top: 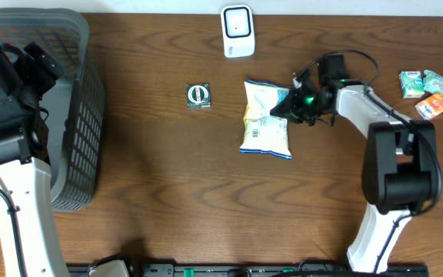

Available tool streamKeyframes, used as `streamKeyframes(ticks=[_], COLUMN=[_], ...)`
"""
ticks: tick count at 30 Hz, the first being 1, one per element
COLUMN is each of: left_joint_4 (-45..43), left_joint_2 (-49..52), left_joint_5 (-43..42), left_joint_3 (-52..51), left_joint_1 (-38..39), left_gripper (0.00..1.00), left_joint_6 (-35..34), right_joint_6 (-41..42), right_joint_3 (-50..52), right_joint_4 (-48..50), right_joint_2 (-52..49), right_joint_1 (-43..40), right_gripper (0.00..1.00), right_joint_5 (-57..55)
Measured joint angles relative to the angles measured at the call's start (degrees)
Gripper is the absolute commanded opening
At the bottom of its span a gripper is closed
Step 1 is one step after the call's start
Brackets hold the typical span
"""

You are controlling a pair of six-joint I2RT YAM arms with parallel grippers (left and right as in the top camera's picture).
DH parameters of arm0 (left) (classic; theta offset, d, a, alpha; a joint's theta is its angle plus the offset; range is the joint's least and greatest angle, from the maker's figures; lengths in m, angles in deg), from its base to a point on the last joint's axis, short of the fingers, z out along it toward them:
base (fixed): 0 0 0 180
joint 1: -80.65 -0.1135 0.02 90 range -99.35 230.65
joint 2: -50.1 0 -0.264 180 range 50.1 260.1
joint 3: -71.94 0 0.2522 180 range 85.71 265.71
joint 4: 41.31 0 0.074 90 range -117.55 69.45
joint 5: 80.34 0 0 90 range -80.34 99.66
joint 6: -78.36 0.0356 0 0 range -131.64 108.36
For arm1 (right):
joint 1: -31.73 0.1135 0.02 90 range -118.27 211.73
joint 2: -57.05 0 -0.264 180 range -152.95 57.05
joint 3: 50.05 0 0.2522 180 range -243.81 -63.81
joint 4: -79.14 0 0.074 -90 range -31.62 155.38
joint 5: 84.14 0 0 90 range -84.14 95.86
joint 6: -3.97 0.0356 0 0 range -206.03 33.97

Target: Scan the item barcode

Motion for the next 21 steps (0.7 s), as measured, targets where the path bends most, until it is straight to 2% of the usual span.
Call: streamKeyframes(ticks=[6, 12, 17, 21], left_joint_4=[0.02, 0.02, 0.00, 0.02], left_joint_2=[0.00, 0.00, 0.00, 0.00], left_joint_5=[0.00, 0.00, 0.00, 0.00], left_joint_3=[0.00, 0.00, 0.00, 0.00], left_joint_1=[0.00, 0.00, 0.00, 0.00], left_gripper=[0.98, 0.98, 0.98, 0.98], left_joint_6=[0.00, 0.00, 0.00, 0.00], right_joint_6=[-1.70, -2.32, -2.73, -2.73], right_joint_3=[0.46, 0.35, 0.28, 0.31], right_joint_4=[3.74, 14.36, 21.94, 22.43], right_joint_2=[12.44, 24.63, 27.96, 27.98], right_joint_1=[-0.22, 0.66, 2.32, 3.15], right_gripper=[0.01, 0.01, 0.01, 0.01], right_joint_5=[1.95, 3.34, 3.26, 2.14])
